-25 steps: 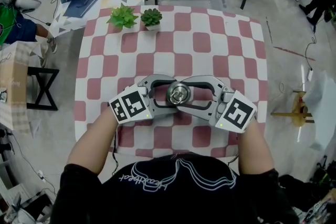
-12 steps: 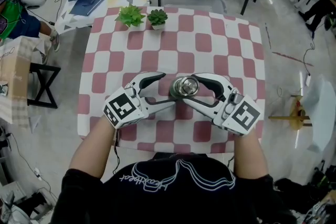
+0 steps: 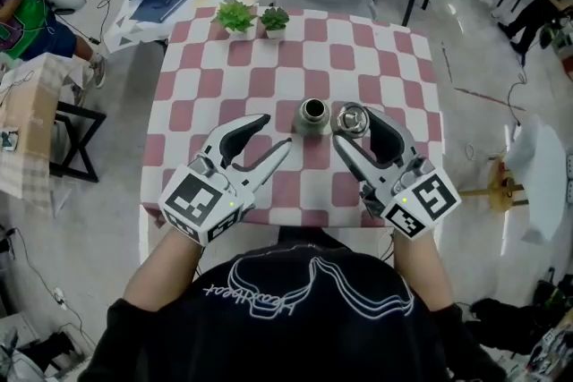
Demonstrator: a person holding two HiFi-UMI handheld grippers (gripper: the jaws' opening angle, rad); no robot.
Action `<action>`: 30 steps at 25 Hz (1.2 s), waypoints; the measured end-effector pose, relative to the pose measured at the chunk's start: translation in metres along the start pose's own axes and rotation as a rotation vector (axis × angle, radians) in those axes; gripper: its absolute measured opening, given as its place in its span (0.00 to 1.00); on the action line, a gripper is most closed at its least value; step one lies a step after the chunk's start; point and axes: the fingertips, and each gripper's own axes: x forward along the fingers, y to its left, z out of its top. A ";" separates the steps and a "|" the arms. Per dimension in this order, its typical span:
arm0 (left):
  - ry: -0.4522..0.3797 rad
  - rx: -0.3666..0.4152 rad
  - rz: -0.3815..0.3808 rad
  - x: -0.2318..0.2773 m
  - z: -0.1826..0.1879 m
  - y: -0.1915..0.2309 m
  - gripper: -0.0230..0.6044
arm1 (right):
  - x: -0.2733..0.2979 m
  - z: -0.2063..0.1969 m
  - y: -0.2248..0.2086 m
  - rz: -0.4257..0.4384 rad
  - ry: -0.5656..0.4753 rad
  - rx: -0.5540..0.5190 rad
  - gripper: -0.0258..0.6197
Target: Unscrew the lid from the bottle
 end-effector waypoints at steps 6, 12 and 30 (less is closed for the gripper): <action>-0.057 -0.092 0.010 -0.037 0.028 -0.033 0.06 | -0.037 0.013 0.041 -0.062 -0.034 -0.005 0.42; -0.103 -0.118 -0.030 -0.068 0.037 -0.063 0.05 | -0.064 0.017 0.083 -0.095 -0.058 -0.045 0.42; -0.091 -0.092 -0.042 -0.071 0.028 -0.083 0.05 | -0.081 0.004 0.094 -0.133 -0.081 -0.012 0.42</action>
